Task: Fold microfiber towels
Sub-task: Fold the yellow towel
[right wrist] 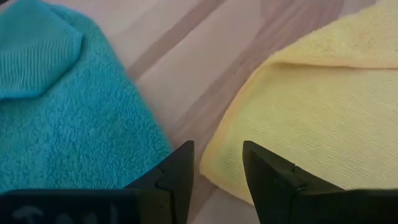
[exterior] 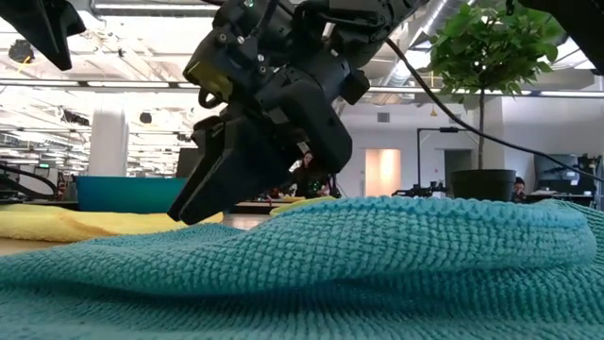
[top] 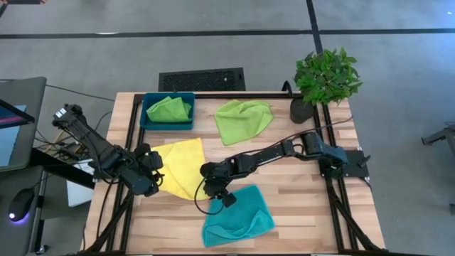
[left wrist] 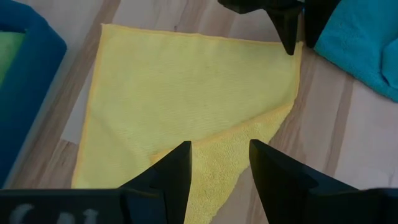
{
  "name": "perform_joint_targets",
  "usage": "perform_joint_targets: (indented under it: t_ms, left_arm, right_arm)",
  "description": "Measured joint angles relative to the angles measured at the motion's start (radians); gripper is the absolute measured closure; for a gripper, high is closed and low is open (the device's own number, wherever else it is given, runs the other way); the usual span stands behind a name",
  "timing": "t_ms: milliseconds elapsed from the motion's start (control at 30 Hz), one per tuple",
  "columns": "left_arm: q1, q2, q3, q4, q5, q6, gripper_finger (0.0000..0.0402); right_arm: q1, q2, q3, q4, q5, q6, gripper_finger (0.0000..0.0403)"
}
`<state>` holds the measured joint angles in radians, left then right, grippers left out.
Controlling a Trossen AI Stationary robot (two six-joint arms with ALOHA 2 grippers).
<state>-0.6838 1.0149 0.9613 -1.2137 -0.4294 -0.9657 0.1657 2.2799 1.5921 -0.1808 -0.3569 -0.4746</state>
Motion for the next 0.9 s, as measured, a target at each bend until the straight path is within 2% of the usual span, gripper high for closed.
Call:
perform_joint_targets:
  t_ms: [300,467,600,733,900]
  left_arm:
    - [0.000,0.000,0.000,0.000,-0.020,-0.017,0.0248]
    - [0.000,0.000,0.000,0.000,-0.030,-0.023,0.0248]
    - [0.000,0.000,0.000,0.000,-0.031,-0.024,0.0248]
    - [0.000,0.000,0.000,0.000,-0.031,-0.025,0.0248]
    - [0.000,0.000,0.000,0.000,-0.031,-0.025,0.0248]
  right_arm:
    - [-0.005,0.000,0.000,-0.051,0.049,-0.042,0.0242]
    - [-0.004,0.000,0.000,-0.068,0.135,-0.049,0.0242]
    - [-0.001,0.000,0.000,-0.069,0.141,-0.049,0.0244]
    - [0.011,0.000,0.000,-0.070,0.131,-0.062,0.0259]
    - [0.018,0.000,0.000,-0.070,0.127,-0.076,0.0301]
